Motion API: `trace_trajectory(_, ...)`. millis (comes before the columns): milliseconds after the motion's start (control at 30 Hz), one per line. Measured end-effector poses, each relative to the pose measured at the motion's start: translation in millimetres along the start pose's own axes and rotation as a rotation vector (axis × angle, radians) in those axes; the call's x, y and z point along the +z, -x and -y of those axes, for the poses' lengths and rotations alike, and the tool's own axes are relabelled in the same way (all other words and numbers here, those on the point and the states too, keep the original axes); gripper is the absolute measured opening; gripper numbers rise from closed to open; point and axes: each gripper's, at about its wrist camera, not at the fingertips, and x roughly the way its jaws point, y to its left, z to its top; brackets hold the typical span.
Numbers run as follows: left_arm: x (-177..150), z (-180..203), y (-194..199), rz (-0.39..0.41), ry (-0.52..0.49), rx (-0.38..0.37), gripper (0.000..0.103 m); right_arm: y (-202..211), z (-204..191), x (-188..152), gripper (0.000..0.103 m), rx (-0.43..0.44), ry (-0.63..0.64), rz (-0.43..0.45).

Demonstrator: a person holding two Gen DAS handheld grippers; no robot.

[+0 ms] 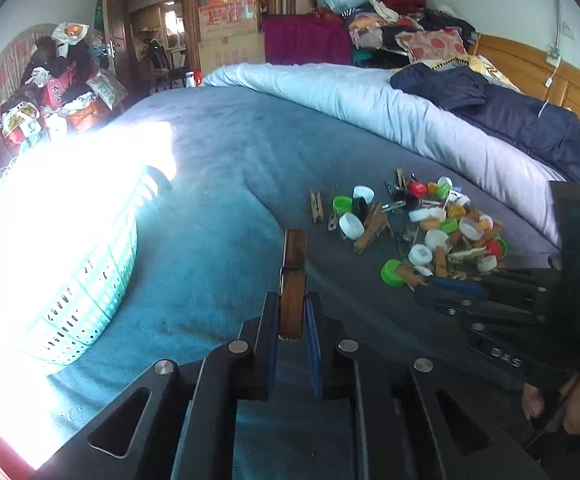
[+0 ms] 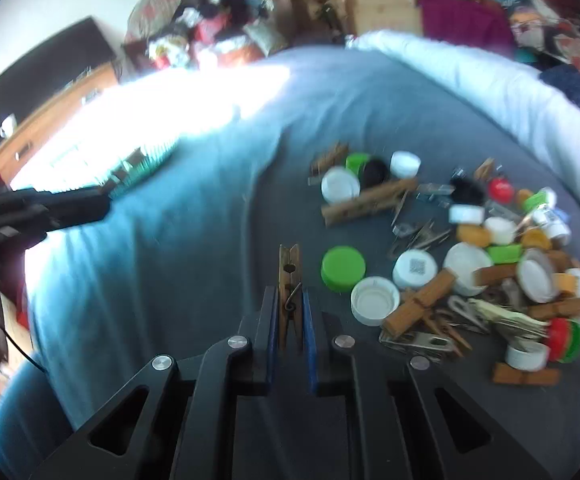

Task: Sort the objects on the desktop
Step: 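Grasp a wooden clothespin with left tool while right grasps another clothespin, then carry both clothespins over the teal basket and open both tools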

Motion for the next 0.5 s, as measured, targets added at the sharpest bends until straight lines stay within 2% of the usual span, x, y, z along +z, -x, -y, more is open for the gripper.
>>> trace_trajectory(200, 14, -4, 26, 0.057, 0.016, 0.012, 0.014, 47, -24, 18, 0.012, -0.07, 0.041, 0.064)
trace_trajectory(500, 34, -19, 68, 0.141, 0.041, 0.03, 0.014, 82, -51, 51, 0.012, -0.099, 0.097, 0.13)
